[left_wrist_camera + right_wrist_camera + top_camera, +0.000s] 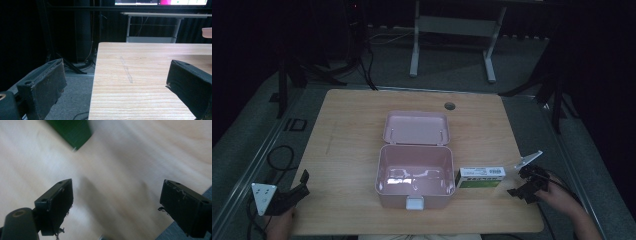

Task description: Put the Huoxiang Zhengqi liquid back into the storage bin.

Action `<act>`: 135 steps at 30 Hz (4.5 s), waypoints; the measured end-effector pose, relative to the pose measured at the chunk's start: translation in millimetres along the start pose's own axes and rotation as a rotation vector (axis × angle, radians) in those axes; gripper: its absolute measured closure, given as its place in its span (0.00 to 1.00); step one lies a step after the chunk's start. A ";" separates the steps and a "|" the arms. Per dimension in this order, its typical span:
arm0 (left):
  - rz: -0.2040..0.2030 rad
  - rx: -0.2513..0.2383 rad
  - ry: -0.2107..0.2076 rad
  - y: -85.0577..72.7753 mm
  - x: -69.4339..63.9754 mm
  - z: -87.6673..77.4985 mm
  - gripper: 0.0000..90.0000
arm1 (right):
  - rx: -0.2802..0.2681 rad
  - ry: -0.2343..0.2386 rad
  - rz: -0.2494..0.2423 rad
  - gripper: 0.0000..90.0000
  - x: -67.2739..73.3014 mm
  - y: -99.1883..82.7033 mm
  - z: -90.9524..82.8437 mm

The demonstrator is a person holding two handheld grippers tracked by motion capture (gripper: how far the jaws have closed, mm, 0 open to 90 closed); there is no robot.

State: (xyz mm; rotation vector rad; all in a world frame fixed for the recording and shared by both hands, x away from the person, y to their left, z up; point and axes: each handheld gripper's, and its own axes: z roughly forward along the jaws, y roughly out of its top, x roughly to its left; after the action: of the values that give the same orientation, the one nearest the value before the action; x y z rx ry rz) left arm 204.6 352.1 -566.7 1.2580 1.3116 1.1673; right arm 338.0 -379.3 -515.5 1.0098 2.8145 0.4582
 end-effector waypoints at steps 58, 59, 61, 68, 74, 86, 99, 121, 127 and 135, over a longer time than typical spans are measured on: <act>-0.005 0.001 -0.024 0.1 0.7 0.0 0.03 | 0.250 0.073 -0.539 0.21 81.8 90.0 -89.5; -0.005 0.001 -0.025 0.1 0.7 0.1 0.03 | 0.247 0.065 -0.557 0.24 80.5 95.7 -89.9; -0.005 0.002 -0.026 0.1 0.8 0.1 0.03 | 0.234 0.039 -0.578 0.30 79.3 101.3 -89.3; -0.006 0.003 -0.029 0.1 0.9 0.2 0.03 | 0.229 0.048 -0.610 0.37 76.2 115.9 -82.4; -0.006 0.004 -0.032 0.2 1.1 0.4 0.03 | 0.244 0.045 -0.642 0.43 74.0 127.6 -70.8; -0.006 0.004 -0.036 0.2 1.2 0.4 0.03 | 0.278 0.060 -0.650 0.47 72.9 148.0 -44.1; -0.006 0.004 -0.039 0.2 1.3 0.4 0.03 | 0.331 0.063 -0.661 0.56 79.3 154.9 -14.5; -0.008 0.004 -0.038 0.2 1.5 0.5 0.03 | 0.391 0.087 -0.640 0.69 81.9 157.6 -20.2; -0.008 0.005 -0.036 0.2 1.5 0.5 0.03 | 0.393 0.095 -0.621 0.69 87.4 156.9 -39.4; -0.007 0.003 -0.033 0.2 1.2 0.3 0.03 | 0.396 0.103 -0.608 0.69 96.9 157.9 -63.9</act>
State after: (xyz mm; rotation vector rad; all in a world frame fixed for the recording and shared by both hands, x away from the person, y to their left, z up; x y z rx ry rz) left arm 204.8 353.3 -566.6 1.2692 1.2930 1.1354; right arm 344.9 -217.5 -405.2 0.1230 3.1612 -0.1244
